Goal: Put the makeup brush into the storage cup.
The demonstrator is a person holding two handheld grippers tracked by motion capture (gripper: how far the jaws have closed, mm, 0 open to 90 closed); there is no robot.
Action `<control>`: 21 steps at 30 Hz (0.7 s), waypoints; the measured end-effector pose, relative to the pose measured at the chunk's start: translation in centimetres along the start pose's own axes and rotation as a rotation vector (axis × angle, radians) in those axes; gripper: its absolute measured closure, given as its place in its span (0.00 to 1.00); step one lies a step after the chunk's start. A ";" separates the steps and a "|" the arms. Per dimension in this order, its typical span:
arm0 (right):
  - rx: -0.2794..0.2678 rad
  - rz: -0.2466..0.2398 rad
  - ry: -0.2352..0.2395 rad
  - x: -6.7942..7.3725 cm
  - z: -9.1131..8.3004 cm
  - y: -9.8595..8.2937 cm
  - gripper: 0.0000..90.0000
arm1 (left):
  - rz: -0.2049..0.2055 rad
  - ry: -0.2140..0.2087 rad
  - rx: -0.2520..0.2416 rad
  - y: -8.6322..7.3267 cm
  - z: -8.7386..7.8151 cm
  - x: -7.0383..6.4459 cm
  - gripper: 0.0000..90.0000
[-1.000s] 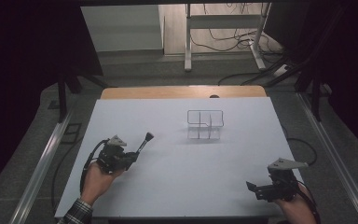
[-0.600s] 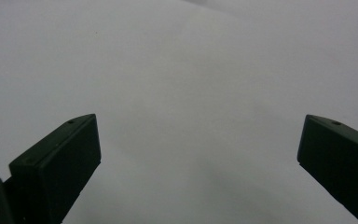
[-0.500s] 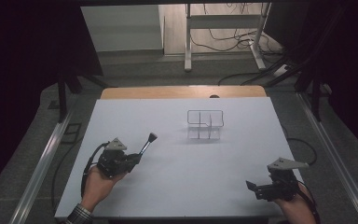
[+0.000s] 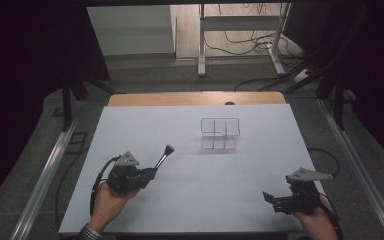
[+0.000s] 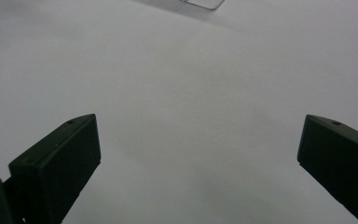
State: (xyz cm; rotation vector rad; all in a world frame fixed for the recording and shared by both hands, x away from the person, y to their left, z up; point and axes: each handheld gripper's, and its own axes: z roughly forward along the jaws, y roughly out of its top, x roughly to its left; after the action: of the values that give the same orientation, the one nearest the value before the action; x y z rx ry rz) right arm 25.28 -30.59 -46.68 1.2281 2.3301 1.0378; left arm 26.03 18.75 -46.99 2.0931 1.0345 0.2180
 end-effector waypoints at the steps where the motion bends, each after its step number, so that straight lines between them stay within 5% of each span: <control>1: -0.008 -0.001 0.002 0.0 0.0 0.0 0.00 | 0.001 -0.004 -0.005 0.0 -0.1 -0.1 0.88; 21: -0.075 -0.002 0.055 1.4 0.5 1.1 0.00 | 0.008 -0.049 -0.047 -0.2 -0.6 -1.8 0.88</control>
State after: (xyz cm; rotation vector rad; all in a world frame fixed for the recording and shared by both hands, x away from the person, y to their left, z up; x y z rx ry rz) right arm 25.40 -28.84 -46.12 1.1832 2.3104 1.1608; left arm 24.49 17.87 -46.43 2.0510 0.9826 0.1920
